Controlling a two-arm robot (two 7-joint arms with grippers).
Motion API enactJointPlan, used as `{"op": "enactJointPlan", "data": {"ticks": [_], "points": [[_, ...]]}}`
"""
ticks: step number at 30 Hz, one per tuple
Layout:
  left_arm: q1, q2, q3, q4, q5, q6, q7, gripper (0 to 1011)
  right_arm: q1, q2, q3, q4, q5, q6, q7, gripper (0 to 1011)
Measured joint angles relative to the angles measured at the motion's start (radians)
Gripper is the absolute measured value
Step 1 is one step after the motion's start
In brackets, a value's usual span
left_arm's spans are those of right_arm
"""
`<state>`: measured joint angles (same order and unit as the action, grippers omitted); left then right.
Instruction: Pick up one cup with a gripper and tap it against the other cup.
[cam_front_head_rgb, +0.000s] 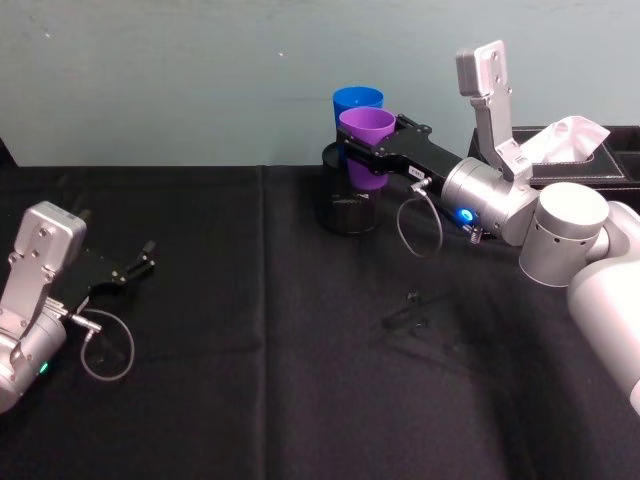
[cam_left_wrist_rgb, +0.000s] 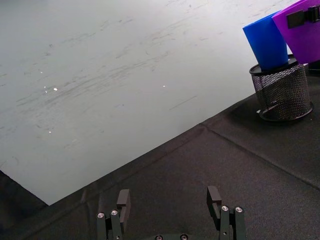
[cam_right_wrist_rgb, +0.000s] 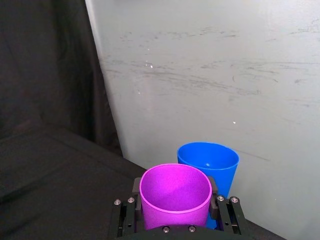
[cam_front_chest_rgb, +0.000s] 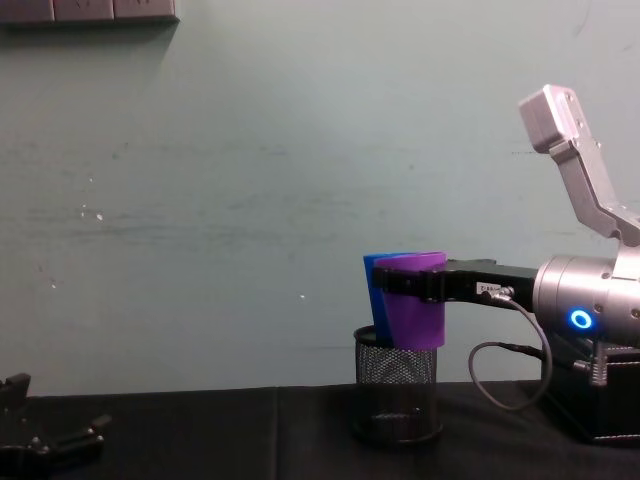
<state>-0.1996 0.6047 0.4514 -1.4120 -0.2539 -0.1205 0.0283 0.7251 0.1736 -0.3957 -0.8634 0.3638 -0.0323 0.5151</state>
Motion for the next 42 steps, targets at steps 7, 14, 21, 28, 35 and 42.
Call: {"op": "enactJointPlan", "data": {"ticks": [7, 14, 21, 28, 35, 42], "points": [[0.0, 0.0, 0.0, 0.0, 0.0, 0.0, 0.0, 1000, 0.0, 0.0, 0.0, 0.0, 0.0, 0.0, 0.0, 726], [0.0, 0.0, 0.0, 0.0, 0.0, 0.0, 0.0, 1000, 0.0, 0.0, 0.0, 0.0, 0.0, 0.0, -0.001, 726], [0.0, 0.0, 0.0, 0.0, 0.0, 0.0, 0.0, 1000, 0.0, 0.0, 0.0, 0.0, 0.0, 0.0, -0.001, 726], [0.0, 0.0, 0.0, 0.0, 0.0, 0.0, 0.0, 1000, 0.0, 0.0, 0.0, 0.0, 0.0, 0.0, -0.001, 726], [0.0, 0.0, 0.0, 0.0, 0.0, 0.0, 0.0, 1000, 0.0, 0.0, 0.0, 0.0, 0.0, 0.0, -0.001, 726], [0.0, 0.0, 0.0, 0.0, 0.0, 0.0, 0.0, 1000, 0.0, 0.0, 0.0, 0.0, 0.0, 0.0, -0.001, 726]]}}
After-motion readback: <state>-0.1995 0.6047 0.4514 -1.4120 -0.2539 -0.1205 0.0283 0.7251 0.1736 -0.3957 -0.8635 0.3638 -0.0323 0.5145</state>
